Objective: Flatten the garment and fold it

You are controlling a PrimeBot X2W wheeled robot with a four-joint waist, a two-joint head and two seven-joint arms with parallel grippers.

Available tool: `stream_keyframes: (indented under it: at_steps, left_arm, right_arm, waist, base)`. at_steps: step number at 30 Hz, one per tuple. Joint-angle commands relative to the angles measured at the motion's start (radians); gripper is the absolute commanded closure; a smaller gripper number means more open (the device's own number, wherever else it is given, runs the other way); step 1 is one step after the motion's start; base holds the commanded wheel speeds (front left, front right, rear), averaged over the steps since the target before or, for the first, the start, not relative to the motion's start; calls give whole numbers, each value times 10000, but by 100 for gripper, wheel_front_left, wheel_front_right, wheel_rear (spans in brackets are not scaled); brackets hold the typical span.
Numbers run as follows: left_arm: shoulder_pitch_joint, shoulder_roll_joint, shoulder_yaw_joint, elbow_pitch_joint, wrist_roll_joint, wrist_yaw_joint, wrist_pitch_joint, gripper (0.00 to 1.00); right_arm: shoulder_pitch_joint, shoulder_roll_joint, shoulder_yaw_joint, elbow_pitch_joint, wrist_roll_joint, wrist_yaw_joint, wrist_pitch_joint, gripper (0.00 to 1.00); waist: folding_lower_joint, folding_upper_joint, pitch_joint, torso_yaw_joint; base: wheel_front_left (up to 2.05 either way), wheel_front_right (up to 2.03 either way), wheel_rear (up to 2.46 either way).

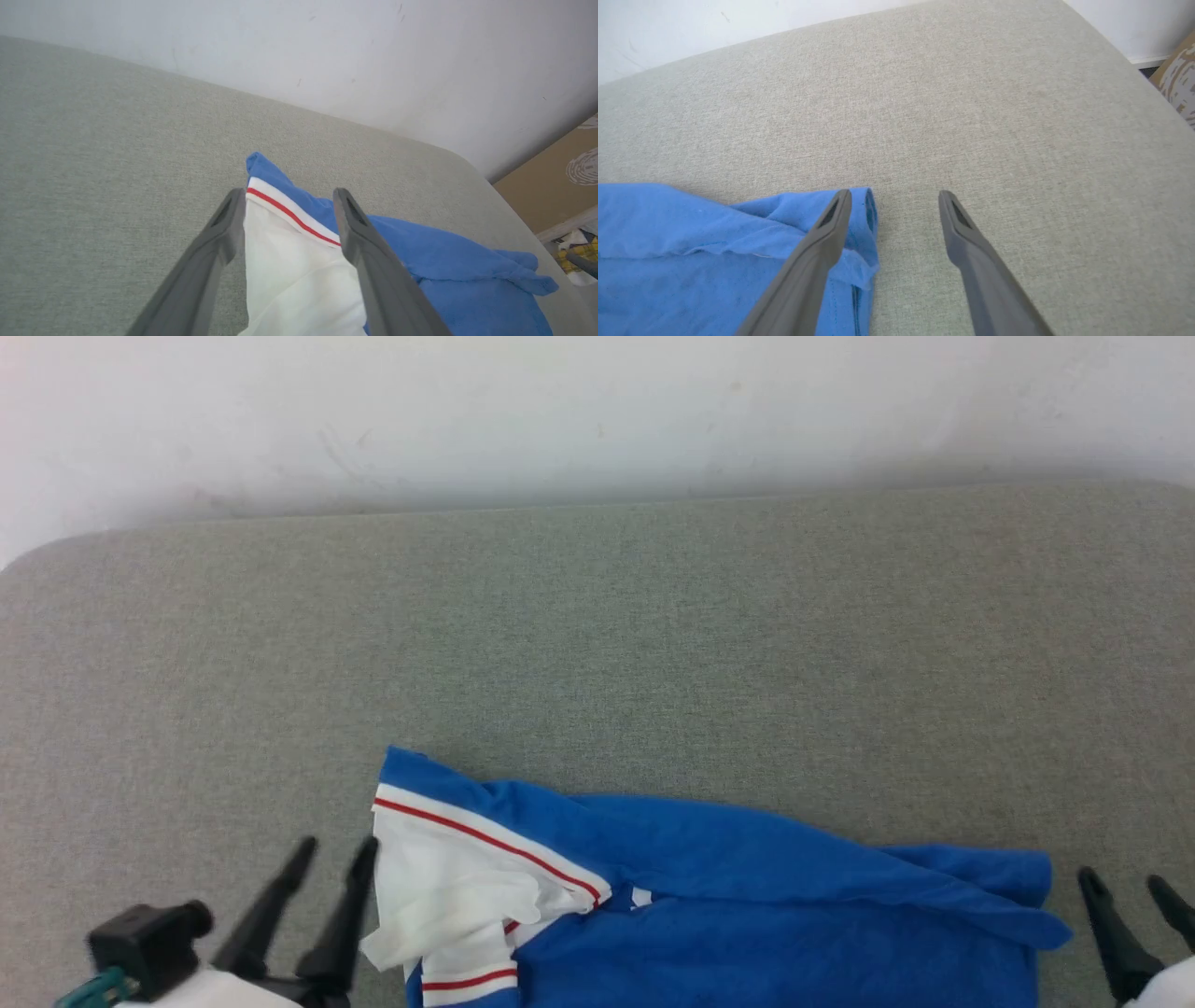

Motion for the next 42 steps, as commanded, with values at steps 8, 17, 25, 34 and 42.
stream_keyframes:
  at_steps: [8, 17, 25, 34, 42]
  left_arm:
    - [249, -715, 1651, -1004, 2643, 1870, -690, 0]
    - [635, -1613, 2375, -1062, 4742, 1663, -699, 0]
    - [650, -2043, 2618, -853, 5061, 1179, -700, 0]
    - [768, -2375, 2912, -645, 5337, 836, -700, 0]
    - [868, -2419, 2931, -433, 5530, 597, -701, 0]
  right_arm:
    - [411, 529, -256, 183, -219, -9, 91, 0]
    - [-34, 735, 162, 1102, -351, -9, 270, 0]
    - [20, 1034, 296, 1551, 78, -9, 1220, 100]
    - [-337, 1051, -524, 1252, -453, -9, 1031, 100]
    - [-849, 11, -2467, 1186, -1307, -9, 834, 100]
  waist:
    - [0, -1, 196, 158]
    - [0, -1, 435, 387]
    - [0, -1, 450, 772]
    - [0, -1, 179, 842]
    - [0, -1, -91, 708]
  base:
    - [0, 0, 0]
    - [0, 0, 0]
    - [0, 0, 0]
    - [0, 0, 0]
    - [0, 0, 0]
